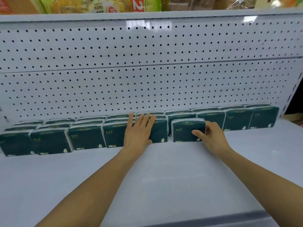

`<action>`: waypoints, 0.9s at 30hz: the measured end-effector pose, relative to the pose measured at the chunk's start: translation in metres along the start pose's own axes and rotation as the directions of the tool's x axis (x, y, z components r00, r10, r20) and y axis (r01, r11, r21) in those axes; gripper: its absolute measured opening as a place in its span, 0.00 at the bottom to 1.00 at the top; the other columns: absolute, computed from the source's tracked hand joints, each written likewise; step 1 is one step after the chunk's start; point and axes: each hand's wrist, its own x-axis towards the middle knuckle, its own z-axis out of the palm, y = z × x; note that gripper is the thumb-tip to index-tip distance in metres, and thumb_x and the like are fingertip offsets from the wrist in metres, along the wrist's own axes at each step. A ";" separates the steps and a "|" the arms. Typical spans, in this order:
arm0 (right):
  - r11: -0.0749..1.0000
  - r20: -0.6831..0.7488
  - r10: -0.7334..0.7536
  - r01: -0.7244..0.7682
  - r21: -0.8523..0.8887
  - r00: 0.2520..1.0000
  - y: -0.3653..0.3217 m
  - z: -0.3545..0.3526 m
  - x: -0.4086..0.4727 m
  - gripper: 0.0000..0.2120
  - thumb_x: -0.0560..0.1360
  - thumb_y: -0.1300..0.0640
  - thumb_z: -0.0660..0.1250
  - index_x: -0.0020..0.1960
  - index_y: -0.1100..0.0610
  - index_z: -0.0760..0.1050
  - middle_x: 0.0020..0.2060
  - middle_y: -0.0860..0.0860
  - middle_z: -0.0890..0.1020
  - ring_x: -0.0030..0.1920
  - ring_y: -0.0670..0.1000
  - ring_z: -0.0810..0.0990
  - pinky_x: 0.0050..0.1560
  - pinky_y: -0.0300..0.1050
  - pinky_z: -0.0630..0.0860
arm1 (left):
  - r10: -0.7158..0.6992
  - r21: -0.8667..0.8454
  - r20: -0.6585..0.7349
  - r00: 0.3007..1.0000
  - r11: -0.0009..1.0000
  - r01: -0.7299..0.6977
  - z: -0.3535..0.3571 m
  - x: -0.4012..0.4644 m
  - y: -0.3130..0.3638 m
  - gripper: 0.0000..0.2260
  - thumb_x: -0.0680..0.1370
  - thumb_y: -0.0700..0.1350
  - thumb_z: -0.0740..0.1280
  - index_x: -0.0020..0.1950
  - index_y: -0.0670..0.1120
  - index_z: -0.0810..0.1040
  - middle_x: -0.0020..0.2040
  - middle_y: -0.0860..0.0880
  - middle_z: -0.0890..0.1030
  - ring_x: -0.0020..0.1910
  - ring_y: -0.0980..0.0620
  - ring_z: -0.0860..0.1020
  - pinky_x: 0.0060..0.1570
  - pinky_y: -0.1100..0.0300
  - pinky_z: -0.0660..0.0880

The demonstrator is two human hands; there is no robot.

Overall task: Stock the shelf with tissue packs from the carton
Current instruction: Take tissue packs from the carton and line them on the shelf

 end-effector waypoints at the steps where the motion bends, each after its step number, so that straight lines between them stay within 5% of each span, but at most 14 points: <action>1: 1.000 -0.011 0.001 -0.001 0.003 1.000 -0.001 0.002 0.002 0.16 0.75 0.50 0.71 0.37 0.50 0.65 0.40 0.50 0.69 0.31 0.43 0.71 0.33 0.37 0.62 | -0.003 -0.002 -0.001 1.000 1.000 0.003 0.000 0.001 0.001 0.41 0.80 0.58 0.64 0.81 0.50 0.40 0.82 0.49 0.50 0.80 0.48 0.48 0.74 0.42 0.34; 11: 0.999 -0.062 0.004 -0.007 -0.051 0.998 -0.006 0.022 0.012 0.17 0.74 0.47 0.71 0.53 0.53 0.66 0.42 0.50 0.76 0.41 0.53 0.76 0.37 0.47 0.69 | -0.016 -0.014 -0.045 0.999 1.000 0.016 0.004 0.002 0.003 0.39 0.80 0.56 0.65 0.81 0.50 0.43 0.81 0.50 0.52 0.80 0.48 0.50 0.72 0.43 0.30; 20: 0.994 -0.077 0.011 -0.019 -0.108 0.997 -0.007 0.019 0.010 0.27 0.75 0.45 0.70 0.67 0.54 0.64 0.59 0.50 0.75 0.54 0.54 0.76 0.44 0.47 0.69 | -0.025 -0.043 -0.048 0.999 0.999 0.023 -0.001 0.000 0.004 0.40 0.79 0.58 0.64 0.81 0.51 0.41 0.81 0.50 0.51 0.80 0.48 0.48 0.74 0.42 0.33; 24: 0.975 -0.175 -0.168 0.137 -0.173 0.970 -0.015 0.010 -0.008 0.31 0.76 0.47 0.69 0.74 0.55 0.61 0.65 0.53 0.71 0.64 0.55 0.72 0.55 0.53 0.72 | -0.063 -0.111 -0.149 0.987 0.993 0.046 -0.015 -0.013 0.007 0.40 0.79 0.62 0.63 0.81 0.50 0.45 0.81 0.49 0.52 0.81 0.47 0.46 0.76 0.41 0.37; 27: 0.898 -0.169 -0.416 0.374 -0.234 0.894 -0.025 0.008 -0.028 0.30 0.77 0.50 0.68 0.75 0.55 0.61 0.70 0.53 0.69 0.69 0.55 0.68 0.67 0.55 0.66 | -0.072 -0.125 -0.316 0.946 0.992 0.033 -0.021 -0.036 0.007 0.40 0.73 0.61 0.72 0.78 0.49 0.58 0.76 0.47 0.67 0.77 0.43 0.62 0.76 0.38 0.54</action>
